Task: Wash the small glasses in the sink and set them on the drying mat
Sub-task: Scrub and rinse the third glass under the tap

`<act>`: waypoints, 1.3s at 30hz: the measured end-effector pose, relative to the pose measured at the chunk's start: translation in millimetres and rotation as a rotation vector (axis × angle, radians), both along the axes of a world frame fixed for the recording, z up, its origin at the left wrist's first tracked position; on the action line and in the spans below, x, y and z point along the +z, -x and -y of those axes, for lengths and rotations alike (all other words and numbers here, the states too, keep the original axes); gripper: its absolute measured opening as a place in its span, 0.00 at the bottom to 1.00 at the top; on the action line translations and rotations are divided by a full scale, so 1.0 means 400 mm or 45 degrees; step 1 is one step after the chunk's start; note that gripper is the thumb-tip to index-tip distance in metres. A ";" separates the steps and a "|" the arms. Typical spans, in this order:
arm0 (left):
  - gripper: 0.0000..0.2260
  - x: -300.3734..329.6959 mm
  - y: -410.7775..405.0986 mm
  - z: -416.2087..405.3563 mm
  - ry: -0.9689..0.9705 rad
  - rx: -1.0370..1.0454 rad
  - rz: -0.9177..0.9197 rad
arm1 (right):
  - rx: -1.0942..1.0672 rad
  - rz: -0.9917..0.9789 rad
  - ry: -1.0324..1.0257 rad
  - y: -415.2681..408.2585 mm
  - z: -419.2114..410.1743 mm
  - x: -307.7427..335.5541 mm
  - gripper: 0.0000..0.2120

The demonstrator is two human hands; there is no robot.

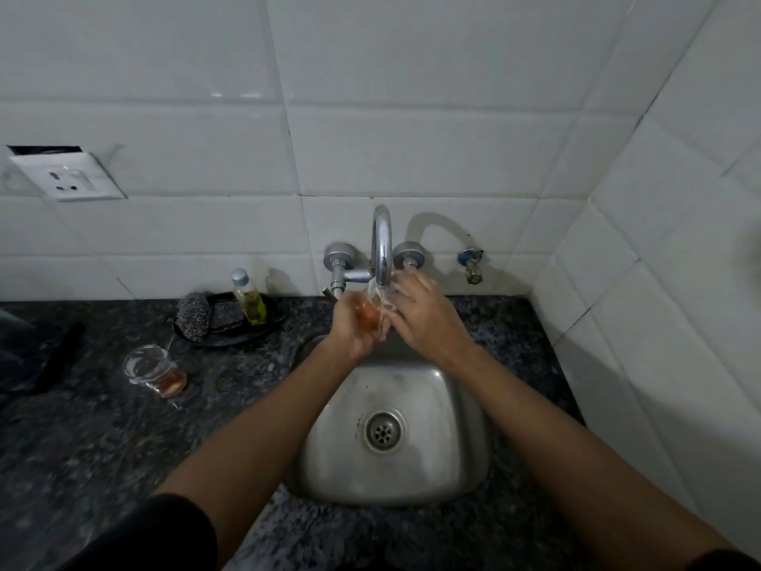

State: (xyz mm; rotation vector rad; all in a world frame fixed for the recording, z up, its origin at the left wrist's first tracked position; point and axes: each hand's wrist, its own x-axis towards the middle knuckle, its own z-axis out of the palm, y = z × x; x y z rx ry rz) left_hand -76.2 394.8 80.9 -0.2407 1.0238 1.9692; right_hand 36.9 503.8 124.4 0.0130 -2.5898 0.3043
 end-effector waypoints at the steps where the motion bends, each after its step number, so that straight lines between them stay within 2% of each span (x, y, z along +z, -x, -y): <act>1: 0.12 -0.003 0.006 0.003 -0.016 0.033 0.003 | 0.033 -0.002 -0.098 -0.006 -0.003 -0.004 0.12; 3: 0.12 -0.012 0.016 0.013 0.010 0.059 -0.007 | 0.052 0.122 -0.021 -0.007 0.000 -0.009 0.08; 6: 0.24 0.008 0.017 0.019 0.025 0.046 -0.056 | 0.062 0.370 0.257 0.009 0.013 0.013 0.11; 7: 0.25 0.020 0.017 0.016 -0.003 0.019 -0.046 | 0.093 0.429 0.284 0.015 0.014 0.029 0.11; 10: 0.21 0.061 0.030 0.008 0.052 -0.151 -0.132 | 0.161 0.563 -0.146 0.031 0.012 0.058 0.12; 11: 0.19 0.065 0.039 0.008 0.094 -0.181 -0.170 | 0.156 0.559 -0.198 0.032 0.010 0.056 0.13; 12: 0.15 0.062 0.047 0.010 0.136 -0.178 -0.204 | 0.126 0.549 -0.148 0.033 0.013 0.051 0.13; 15: 0.09 0.050 0.049 0.017 0.088 -0.043 -0.239 | 0.026 0.515 0.481 0.041 0.056 0.036 0.13; 16: 0.09 0.050 0.044 0.017 0.053 -0.021 -0.234 | 0.003 0.496 0.615 0.046 0.067 0.034 0.14; 17: 0.10 0.049 0.041 0.017 0.061 -0.027 -0.229 | -0.012 0.488 0.560 0.049 0.068 0.036 0.14; 20: 0.15 0.058 0.042 0.014 0.104 -0.157 -0.211 | 0.044 0.574 -0.024 0.043 0.046 0.040 0.13; 21: 0.14 0.055 0.048 0.012 0.107 -0.165 -0.210 | 0.061 0.583 -0.088 0.039 0.033 0.035 0.13; 22: 0.13 0.050 0.050 0.013 0.130 -0.134 -0.238 | 0.068 0.562 0.001 0.036 0.033 0.031 0.13; 25: 0.10 0.037 0.046 0.011 0.104 0.014 -0.260 | -0.004 0.493 0.638 0.045 0.071 0.019 0.16; 26: 0.11 0.031 0.043 0.010 0.076 0.028 -0.245 | -0.042 0.502 0.773 0.054 0.079 0.016 0.16; 28: 0.14 0.038 0.035 0.011 0.045 -0.022 -0.224 | -0.047 0.516 0.674 0.062 0.074 0.015 0.15; 31: 0.20 0.051 0.041 0.017 0.114 -0.165 -0.241 | 0.006 0.641 0.164 0.049 0.046 0.016 0.13; 32: 0.19 0.043 0.050 0.017 0.126 -0.170 -0.248 | 0.003 0.626 0.164 0.049 0.040 0.007 0.13; 33: 0.18 0.048 0.047 0.017 0.122 -0.158 -0.241 | -0.005 0.609 0.274 0.047 0.042 0.002 0.12; 35: 0.18 0.049 0.040 0.013 0.126 -0.111 -0.244 | -0.063 0.546 0.697 0.047 0.057 0.004 0.13; 36: 0.18 0.042 0.038 0.011 0.138 -0.111 -0.260 | -0.091 0.526 0.816 0.051 0.065 0.004 0.14; 37: 0.18 0.040 0.032 0.009 0.108 -0.115 -0.238 | -0.088 0.521 0.797 0.053 0.067 0.006 0.14; 39: 0.23 0.040 0.024 0.013 0.154 -0.157 -0.214 | -0.072 0.567 0.457 0.048 0.055 0.000 0.14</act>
